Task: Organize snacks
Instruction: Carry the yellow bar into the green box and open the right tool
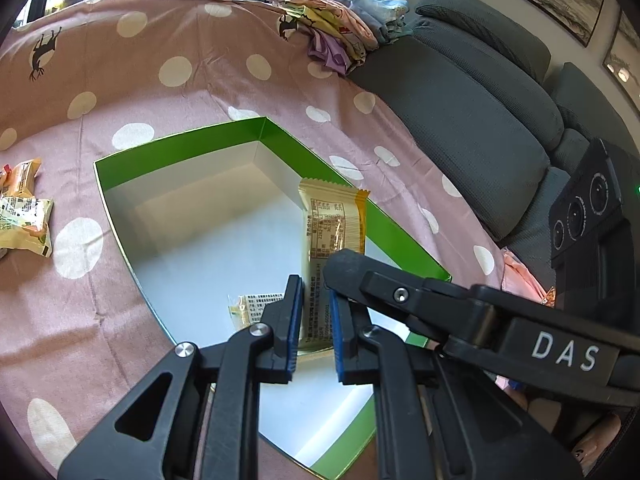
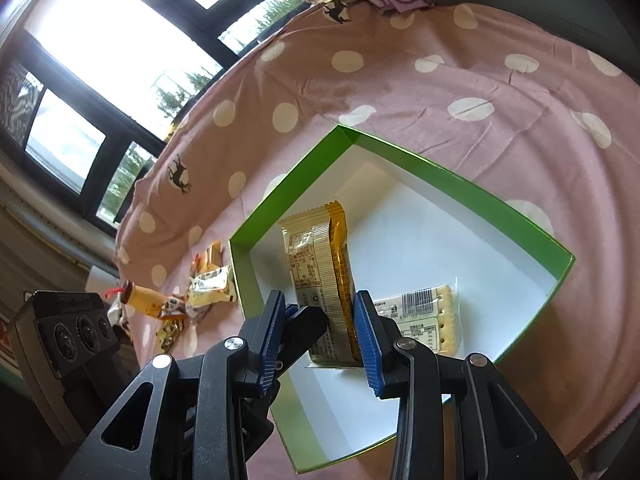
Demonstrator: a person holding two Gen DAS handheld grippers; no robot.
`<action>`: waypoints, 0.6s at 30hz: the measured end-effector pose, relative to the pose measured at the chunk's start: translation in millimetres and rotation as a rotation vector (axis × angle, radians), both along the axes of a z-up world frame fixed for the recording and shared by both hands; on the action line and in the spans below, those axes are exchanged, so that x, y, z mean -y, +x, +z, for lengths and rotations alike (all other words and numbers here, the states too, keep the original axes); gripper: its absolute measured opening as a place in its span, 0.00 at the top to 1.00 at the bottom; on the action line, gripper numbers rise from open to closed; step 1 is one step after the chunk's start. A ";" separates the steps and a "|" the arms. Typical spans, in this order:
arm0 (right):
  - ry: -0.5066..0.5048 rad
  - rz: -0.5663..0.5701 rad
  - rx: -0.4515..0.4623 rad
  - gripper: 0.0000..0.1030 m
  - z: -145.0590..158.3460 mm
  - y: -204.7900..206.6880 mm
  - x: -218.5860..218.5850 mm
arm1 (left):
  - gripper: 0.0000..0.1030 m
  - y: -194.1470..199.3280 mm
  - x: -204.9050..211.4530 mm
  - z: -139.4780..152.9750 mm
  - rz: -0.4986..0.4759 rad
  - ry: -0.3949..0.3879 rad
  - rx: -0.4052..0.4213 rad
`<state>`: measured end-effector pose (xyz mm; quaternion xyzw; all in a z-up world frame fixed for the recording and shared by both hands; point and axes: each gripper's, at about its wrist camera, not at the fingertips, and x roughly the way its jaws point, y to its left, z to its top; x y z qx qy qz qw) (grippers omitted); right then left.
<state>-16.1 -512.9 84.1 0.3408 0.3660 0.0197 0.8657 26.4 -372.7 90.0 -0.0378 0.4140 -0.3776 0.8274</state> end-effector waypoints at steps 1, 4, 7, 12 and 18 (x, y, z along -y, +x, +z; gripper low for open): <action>-0.001 -0.002 -0.003 0.62 -0.4 0.1 0.1 | 0.89 0.5 0.7 -0.5 -0.001 0.001 -0.003; -0.012 -0.006 -0.009 0.62 -0.6 0.1 -0.7 | 0.89 1.2 1.3 -1.9 -0.002 0.002 -0.009; -0.013 -0.009 -0.019 0.62 -2.1 0.9 -0.6 | 0.89 2.7 1.0 -4.2 -0.003 0.002 -0.022; -0.014 -0.014 -0.036 0.62 -3.5 2.5 -1.3 | 0.89 5.1 3.6 -7.9 -0.007 0.006 -0.035; -0.009 -0.020 -0.052 0.62 -7.1 4.3 0.5 | 0.89 8.0 6.6 -11.9 -0.009 0.008 -0.051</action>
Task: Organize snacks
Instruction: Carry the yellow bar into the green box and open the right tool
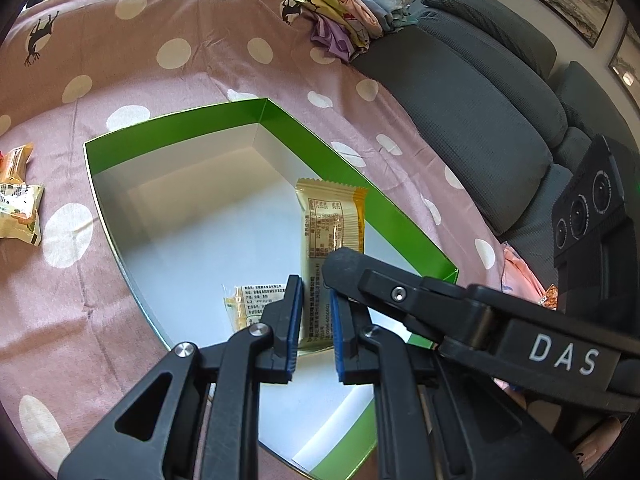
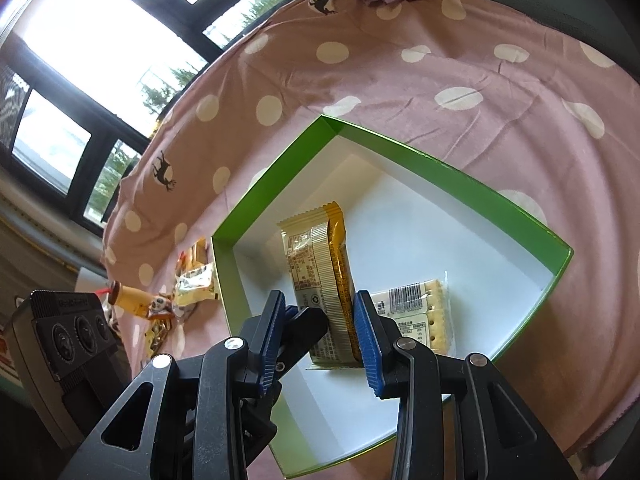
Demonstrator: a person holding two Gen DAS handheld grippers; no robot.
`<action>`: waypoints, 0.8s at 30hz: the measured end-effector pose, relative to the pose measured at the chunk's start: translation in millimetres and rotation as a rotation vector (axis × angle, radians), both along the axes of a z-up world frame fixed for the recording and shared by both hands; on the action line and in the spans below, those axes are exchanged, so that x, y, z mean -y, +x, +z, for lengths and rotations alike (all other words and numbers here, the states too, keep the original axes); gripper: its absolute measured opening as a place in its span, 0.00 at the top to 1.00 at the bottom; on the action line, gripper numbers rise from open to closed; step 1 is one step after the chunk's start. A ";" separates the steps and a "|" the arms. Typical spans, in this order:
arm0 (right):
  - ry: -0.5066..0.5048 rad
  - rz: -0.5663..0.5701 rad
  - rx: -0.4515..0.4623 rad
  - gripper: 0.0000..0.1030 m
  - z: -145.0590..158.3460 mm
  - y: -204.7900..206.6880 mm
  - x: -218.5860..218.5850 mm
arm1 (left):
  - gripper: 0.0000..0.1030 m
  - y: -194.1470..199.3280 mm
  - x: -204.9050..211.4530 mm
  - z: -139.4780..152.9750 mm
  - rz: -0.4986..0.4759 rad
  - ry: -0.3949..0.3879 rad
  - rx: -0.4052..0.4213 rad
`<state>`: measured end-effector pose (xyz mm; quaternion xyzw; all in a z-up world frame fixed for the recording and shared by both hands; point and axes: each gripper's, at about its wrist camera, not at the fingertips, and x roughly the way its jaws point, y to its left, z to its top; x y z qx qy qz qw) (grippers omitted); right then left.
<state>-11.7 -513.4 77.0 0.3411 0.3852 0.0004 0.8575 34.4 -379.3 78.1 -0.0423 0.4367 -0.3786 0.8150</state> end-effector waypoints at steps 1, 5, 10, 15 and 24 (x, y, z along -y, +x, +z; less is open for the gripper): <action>0.000 0.000 -0.003 0.62 -0.7 0.4 0.2 | 0.89 0.5 0.2 -0.9 -0.001 0.000 -0.003; -0.004 -0.002 -0.014 0.62 -2.0 1.1 0.0 | 0.89 1.7 0.2 -3.5 -0.001 -0.002 -0.013; -0.003 -0.003 -0.022 0.62 -3.7 2.4 0.6 | 0.89 2.7 0.8 -5.7 -0.002 0.006 -0.017; -0.005 -0.006 -0.034 0.62 -6.0 3.7 0.6 | 0.89 4.4 2.6 -8.2 -0.005 0.011 -0.029; 0.004 -0.009 -0.038 0.62 -8.5 5.0 2.3 | 0.89 8.9 2.0 -11.0 -0.008 0.012 -0.056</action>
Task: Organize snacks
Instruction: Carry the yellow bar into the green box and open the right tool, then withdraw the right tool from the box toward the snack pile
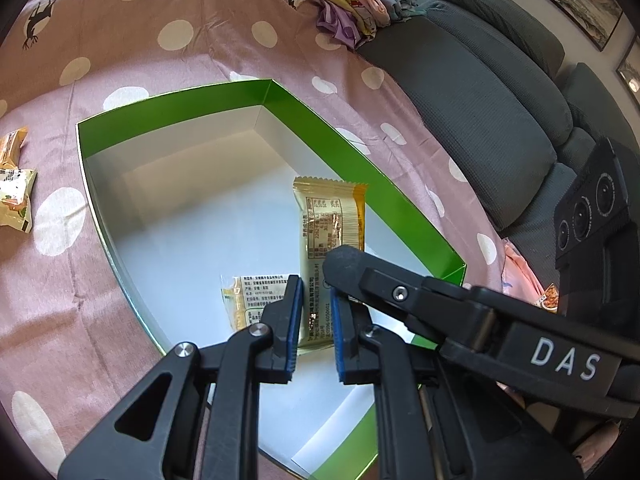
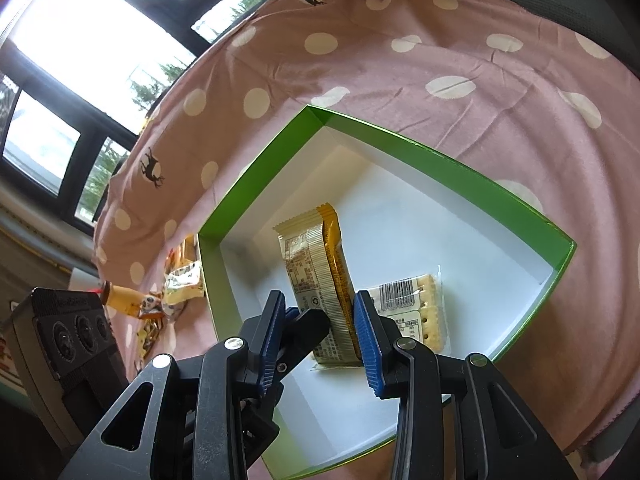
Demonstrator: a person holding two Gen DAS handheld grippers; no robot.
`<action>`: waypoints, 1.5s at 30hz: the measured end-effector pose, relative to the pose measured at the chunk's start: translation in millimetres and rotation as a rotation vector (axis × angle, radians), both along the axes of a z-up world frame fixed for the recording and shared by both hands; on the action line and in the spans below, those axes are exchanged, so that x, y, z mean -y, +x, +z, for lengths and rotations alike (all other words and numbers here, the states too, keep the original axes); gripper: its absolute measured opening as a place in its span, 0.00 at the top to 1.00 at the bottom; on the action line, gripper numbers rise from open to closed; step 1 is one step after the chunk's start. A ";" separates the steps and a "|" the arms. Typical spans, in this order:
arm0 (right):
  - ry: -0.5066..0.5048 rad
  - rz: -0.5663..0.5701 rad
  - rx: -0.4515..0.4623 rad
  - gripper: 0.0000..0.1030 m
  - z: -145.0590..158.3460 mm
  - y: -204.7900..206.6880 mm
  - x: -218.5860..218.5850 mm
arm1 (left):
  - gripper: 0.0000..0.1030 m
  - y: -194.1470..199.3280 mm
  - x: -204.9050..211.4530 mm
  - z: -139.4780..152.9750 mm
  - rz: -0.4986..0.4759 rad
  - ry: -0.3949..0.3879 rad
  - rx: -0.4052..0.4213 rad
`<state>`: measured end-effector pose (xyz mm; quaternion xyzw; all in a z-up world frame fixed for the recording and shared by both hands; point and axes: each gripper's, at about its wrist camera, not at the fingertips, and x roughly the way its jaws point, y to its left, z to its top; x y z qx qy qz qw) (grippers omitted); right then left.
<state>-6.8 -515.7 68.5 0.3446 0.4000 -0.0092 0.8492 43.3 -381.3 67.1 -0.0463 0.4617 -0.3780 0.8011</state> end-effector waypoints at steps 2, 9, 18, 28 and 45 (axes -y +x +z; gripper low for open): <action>0.004 -0.001 0.000 0.62 -0.5 -0.3 0.8 | 0.89 0.5 0.3 -0.2 -0.003 0.004 -0.001; -0.007 -0.003 -0.007 0.62 -0.8 0.4 0.4 | 0.89 0.3 3.0 -1.5 -0.007 0.025 -0.004; -0.002 -0.010 -0.004 0.62 -0.9 0.5 1.3 | 0.88 3.1 3.0 -3.2 0.008 0.008 -0.020; -0.027 0.002 0.059 0.62 11.2 -5.0 -5.0 | 0.75 -5.3 -10.0 7.2 0.055 -0.020 -0.004; -0.191 0.103 0.240 0.18 46.0 -4.4 -68.3 | 0.23 -36.9 -177.1 51.6 0.448 -0.013 0.171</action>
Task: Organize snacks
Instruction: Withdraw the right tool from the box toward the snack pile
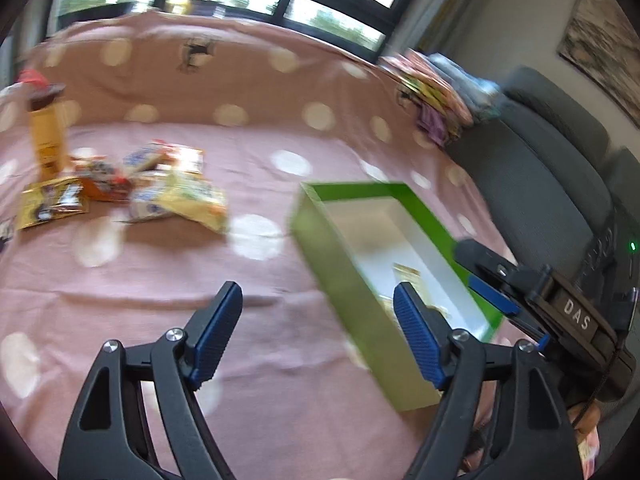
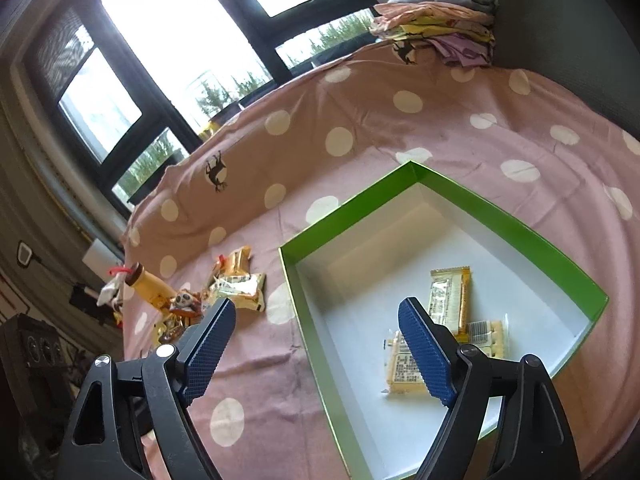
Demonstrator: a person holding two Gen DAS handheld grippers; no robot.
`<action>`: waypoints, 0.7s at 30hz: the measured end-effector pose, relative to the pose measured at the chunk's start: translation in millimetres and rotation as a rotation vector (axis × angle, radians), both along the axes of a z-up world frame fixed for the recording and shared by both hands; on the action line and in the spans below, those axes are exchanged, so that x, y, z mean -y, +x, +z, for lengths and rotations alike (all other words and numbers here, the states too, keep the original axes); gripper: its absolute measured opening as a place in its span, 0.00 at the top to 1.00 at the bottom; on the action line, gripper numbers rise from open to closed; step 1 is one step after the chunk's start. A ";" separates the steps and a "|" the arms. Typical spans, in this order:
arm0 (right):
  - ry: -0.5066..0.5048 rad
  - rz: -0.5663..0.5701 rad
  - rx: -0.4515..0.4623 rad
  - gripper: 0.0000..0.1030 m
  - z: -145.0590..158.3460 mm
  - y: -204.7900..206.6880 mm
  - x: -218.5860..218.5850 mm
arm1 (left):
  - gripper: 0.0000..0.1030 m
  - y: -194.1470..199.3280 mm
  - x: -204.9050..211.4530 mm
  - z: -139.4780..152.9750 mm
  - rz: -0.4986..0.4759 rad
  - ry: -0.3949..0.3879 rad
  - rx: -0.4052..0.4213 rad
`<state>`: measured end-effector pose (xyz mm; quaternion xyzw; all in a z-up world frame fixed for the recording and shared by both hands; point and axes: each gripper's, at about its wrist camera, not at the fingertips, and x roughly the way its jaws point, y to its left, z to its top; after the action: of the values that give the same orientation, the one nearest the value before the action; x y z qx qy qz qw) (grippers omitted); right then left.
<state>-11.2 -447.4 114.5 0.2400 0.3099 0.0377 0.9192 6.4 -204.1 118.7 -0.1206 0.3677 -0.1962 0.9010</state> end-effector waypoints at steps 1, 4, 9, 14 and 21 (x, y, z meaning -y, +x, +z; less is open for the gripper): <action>-0.020 0.002 -0.004 0.18 1.2 0.9 -5.8 | 0.22 -2.7 -13.8 1.4 0.038 0.003 0.008; -0.062 0.019 0.003 0.18 2.9 3.1 -22.9 | 0.12 -12.0 -55.2 4.7 0.125 0.007 0.024; -0.165 0.049 -0.014 0.18 1.5 7.0 -56.0 | 0.10 -27.1 -118.3 -2.8 0.242 0.047 0.015; -0.268 0.099 -0.007 0.18 -2.3 9.8 -97.3 | 0.10 -33.0 -167.1 -32.5 0.318 0.036 -0.029; -0.339 0.198 -0.047 0.18 -27.4 15.3 -146.7 | 0.11 -26.5 -206.1 -67.7 0.399 -0.013 -0.141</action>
<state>4.1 -300.7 87.1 0.0511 0.3551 0.0696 0.9308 -20.1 1.9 51.0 -0.2103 0.3975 -0.0075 0.8931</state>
